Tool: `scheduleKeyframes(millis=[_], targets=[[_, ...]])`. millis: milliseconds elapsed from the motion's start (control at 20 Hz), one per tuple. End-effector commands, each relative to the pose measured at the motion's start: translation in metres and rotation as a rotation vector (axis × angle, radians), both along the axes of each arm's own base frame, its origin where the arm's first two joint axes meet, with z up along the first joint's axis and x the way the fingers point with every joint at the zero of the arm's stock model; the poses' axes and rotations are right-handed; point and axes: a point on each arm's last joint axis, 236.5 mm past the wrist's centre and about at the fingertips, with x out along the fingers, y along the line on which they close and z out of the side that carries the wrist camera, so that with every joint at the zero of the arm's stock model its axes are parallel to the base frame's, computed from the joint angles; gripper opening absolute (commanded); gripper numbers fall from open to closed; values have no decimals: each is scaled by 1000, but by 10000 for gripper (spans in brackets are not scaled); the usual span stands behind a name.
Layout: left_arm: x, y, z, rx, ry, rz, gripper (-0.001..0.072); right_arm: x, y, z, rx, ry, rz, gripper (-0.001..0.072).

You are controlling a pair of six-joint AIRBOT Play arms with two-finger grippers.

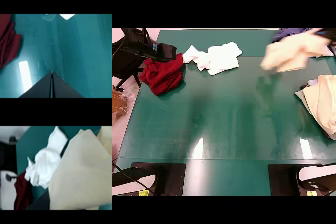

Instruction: Fold the shirts.

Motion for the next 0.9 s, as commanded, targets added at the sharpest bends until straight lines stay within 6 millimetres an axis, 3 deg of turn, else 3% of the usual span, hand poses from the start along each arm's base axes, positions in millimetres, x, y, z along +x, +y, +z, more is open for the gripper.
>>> scheduleKeyframes(millis=[0,200,350,400,500,550,650,700,750,850], targets=[[8,-2,9,-16,-49,4,26,-85,-119,9,91,105,-339,25],[12,-8,14,-45,-72,-3,25,-193,-188,-43,39,341,-588,26],[11,-10,14,-53,-70,-7,25,-254,-200,-93,83,511,-690,28],[10,-13,14,-65,-66,-12,25,-263,-197,-110,106,537,-678,86],[8,-16,13,-76,-54,-19,25,-273,-189,-141,187,584,-659,501],[5,-18,11,-84,-38,-26,26,-271,-189,-147,234,571,-658,592],[-2,-18,4,-75,2,-31,25,-259,-207,-125,293,408,-686,593],[-5,-17,2,-71,17,-32,26,-256,-230,-96,281,281,-743,593],[-7,-17,0,-69,27,-32,26,-252,-252,-60,246,145,-795,593],[-9,-17,-1,-68,38,-34,26,-246,-286,47,112,-201,-851,586]])
